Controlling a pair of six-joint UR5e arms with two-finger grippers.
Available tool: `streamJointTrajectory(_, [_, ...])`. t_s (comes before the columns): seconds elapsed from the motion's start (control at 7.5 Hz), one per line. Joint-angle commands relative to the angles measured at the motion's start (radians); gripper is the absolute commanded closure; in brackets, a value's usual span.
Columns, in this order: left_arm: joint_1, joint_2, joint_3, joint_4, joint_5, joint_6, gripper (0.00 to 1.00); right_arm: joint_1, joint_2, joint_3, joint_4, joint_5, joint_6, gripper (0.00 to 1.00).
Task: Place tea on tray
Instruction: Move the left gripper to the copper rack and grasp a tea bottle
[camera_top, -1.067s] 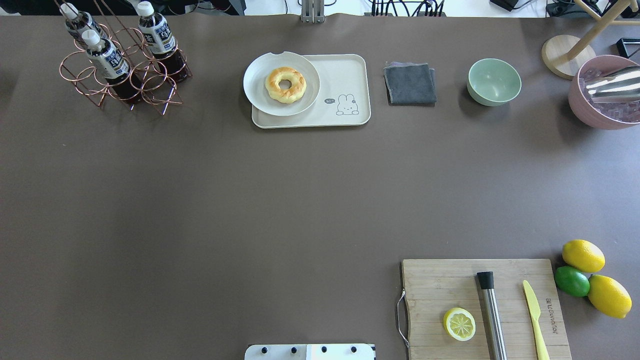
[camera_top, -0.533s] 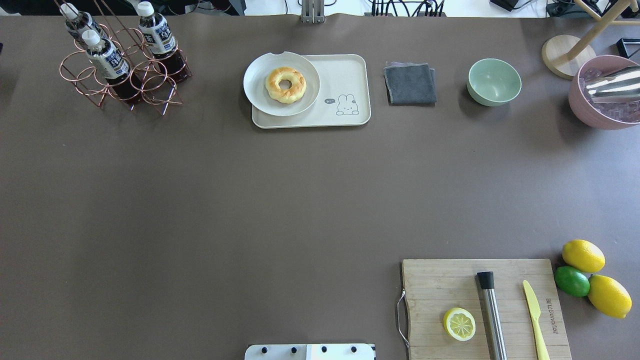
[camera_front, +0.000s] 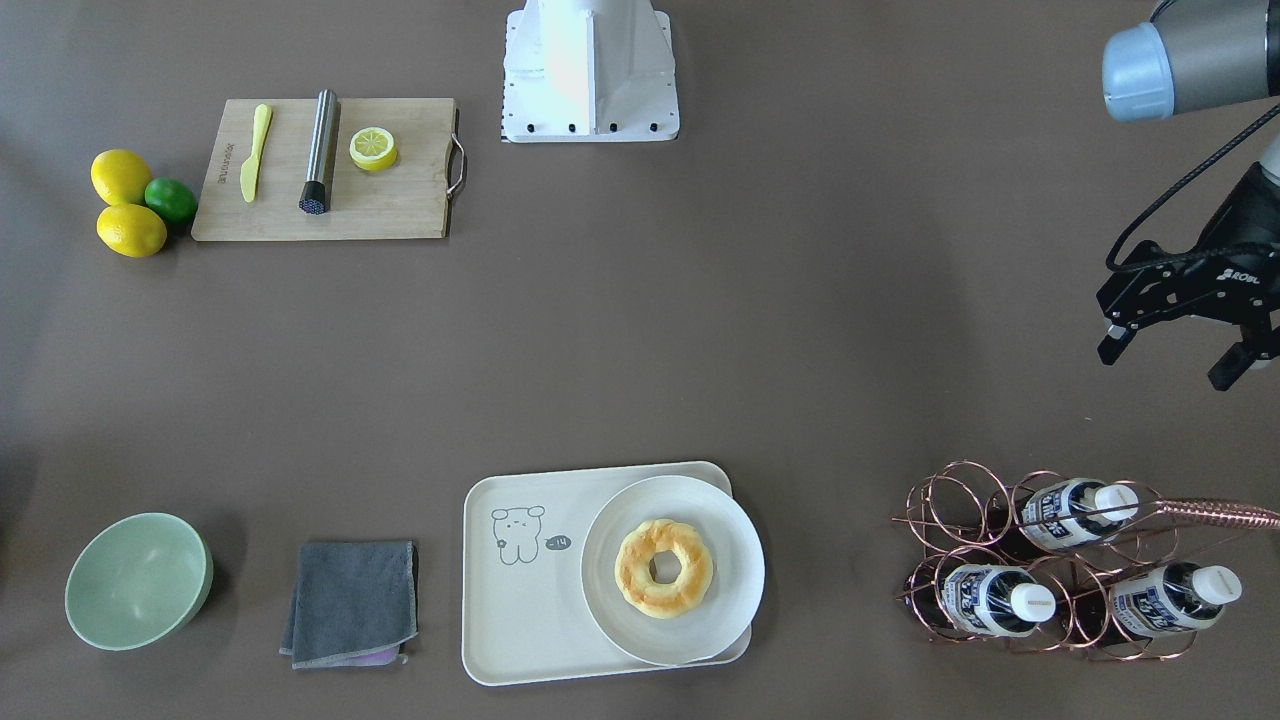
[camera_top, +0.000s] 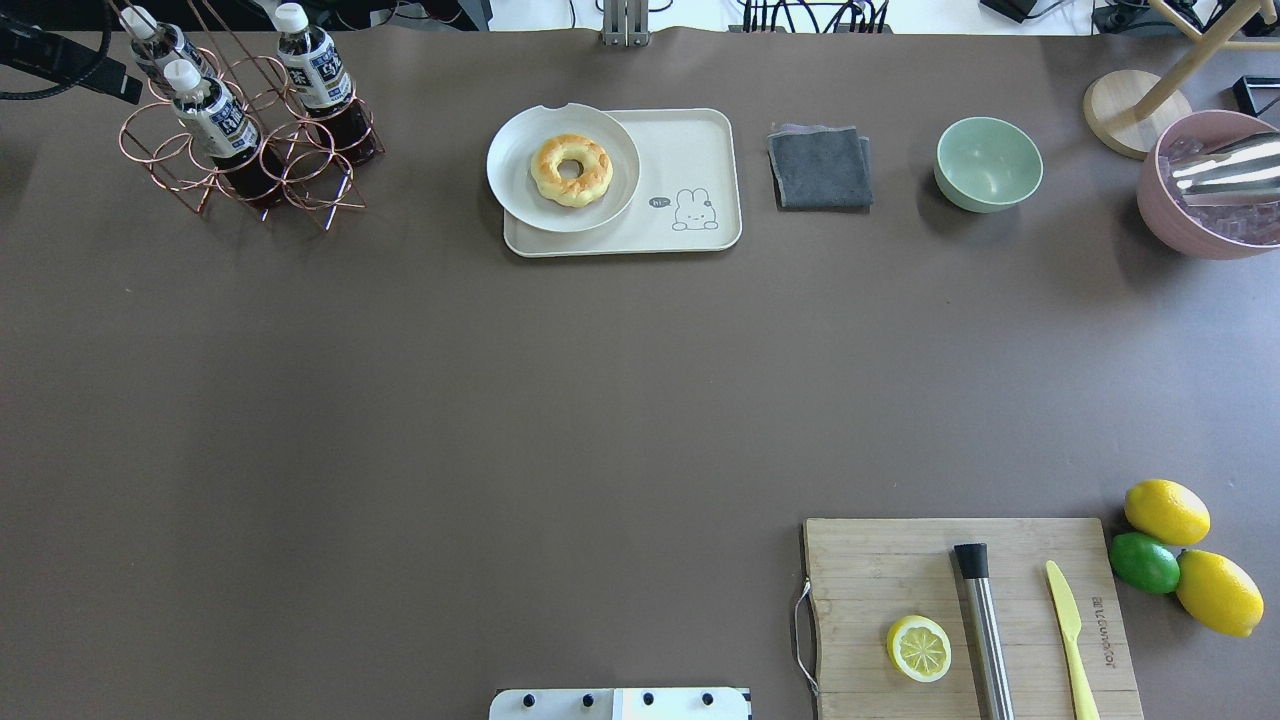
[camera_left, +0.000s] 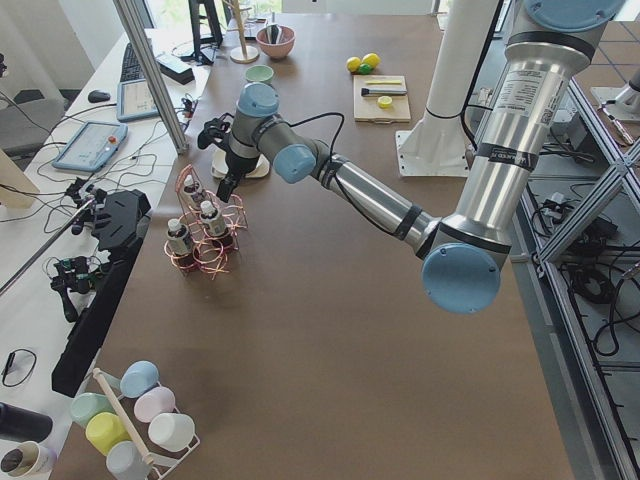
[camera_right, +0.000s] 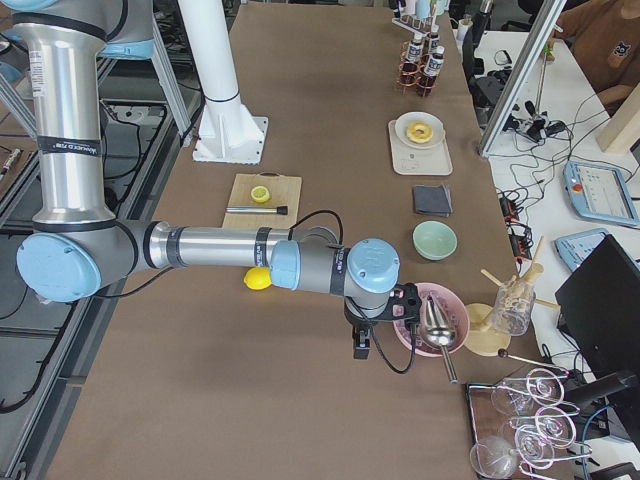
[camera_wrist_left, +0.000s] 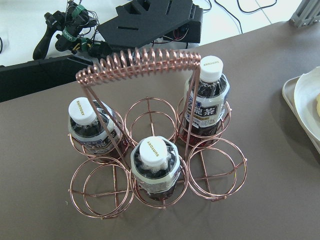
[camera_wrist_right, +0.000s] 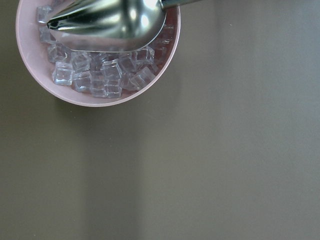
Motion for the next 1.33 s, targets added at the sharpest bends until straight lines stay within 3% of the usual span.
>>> streamJointTrajectory(0.0, [0.012, -0.038, 0.091, -0.050, 0.028, -0.016, 0.02, 0.001, -0.006, -0.003, 0.000, 0.000, -0.001, 0.00])
streamJointTrajectory(0.4, [0.026, -0.136, 0.309, -0.210, 0.039, -0.166, 0.02, 0.001, -0.007, -0.003, -0.002, 0.000, -0.001, 0.00])
streamJointTrajectory(0.8, [0.055, -0.149, 0.326, -0.210, 0.115, -0.169, 0.03, -0.001, 0.008, -0.003, 0.000, 0.000, 0.001, 0.00])
streamJointTrajectory(0.93, [0.059, -0.149, 0.326, -0.209, 0.116, -0.169, 0.14, 0.001, 0.010, -0.004, 0.000, 0.000, 0.001, 0.00])
streamJointTrajectory(1.2, [0.064, -0.144, 0.329, -0.210, 0.116, -0.162, 0.20, -0.001, 0.010, -0.004, 0.000, 0.000, 0.001, 0.00])
